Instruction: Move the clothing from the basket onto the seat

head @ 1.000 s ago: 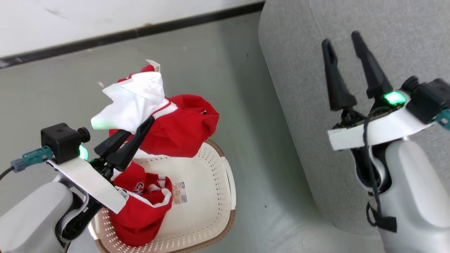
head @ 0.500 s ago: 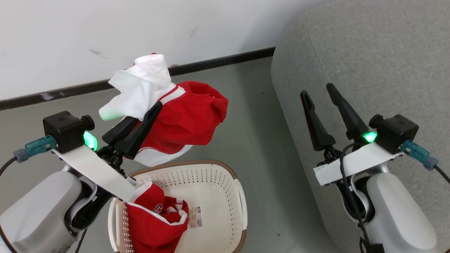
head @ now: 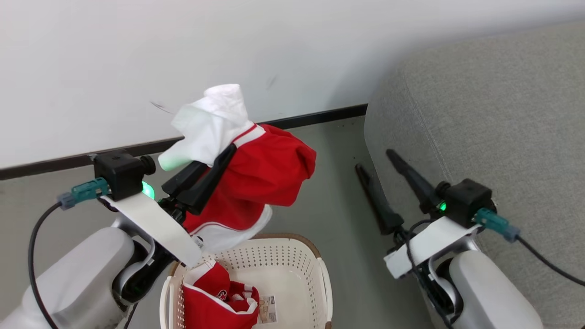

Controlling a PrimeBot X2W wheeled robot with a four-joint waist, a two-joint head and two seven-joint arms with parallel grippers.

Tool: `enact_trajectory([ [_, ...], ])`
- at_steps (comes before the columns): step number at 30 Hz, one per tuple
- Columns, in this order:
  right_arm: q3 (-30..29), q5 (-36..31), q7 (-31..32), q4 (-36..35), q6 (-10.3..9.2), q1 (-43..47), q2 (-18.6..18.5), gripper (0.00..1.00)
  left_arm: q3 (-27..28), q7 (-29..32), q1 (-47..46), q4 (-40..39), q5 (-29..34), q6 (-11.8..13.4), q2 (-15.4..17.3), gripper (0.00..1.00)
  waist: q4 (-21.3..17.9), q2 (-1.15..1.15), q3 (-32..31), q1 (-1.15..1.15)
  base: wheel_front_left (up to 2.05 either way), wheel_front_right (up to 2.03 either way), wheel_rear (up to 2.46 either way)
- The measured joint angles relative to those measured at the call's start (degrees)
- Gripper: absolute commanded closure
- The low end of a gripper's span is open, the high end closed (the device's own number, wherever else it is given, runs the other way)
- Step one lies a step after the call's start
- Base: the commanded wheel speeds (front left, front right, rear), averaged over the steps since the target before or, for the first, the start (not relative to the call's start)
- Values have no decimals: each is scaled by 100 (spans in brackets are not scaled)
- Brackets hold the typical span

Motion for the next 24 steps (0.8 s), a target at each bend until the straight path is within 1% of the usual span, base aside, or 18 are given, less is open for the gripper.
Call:
enact_trajectory([
  [5, 536, -171, 1, 186, 0, -3, -250, 0, -132, 58, 0, 54, -3, 9, -172, 100, 68, 0, -197, 0, 0, 0, 0],
  [9, 861, -187, 1, 298, 0, -38, -368, 0, -255, 112, 0, 93, -3, 33, -303, 100, 129, 0, -332, 0, 0, 0, 0],
  [15, 1237, -192, 1, 428, 0, -124, -600, 0, -408, 212, 1, 140, -3, 34, -467, 100, 241, 0, -489, 0, 0, 0, 0],
  [24, 1591, -92, 1, 553, 0, -449, -831, 0, -605, 274, 6, 163, 19, 34, -589, 100, 441, 0, -612, 0, 0, 0, 0],
])
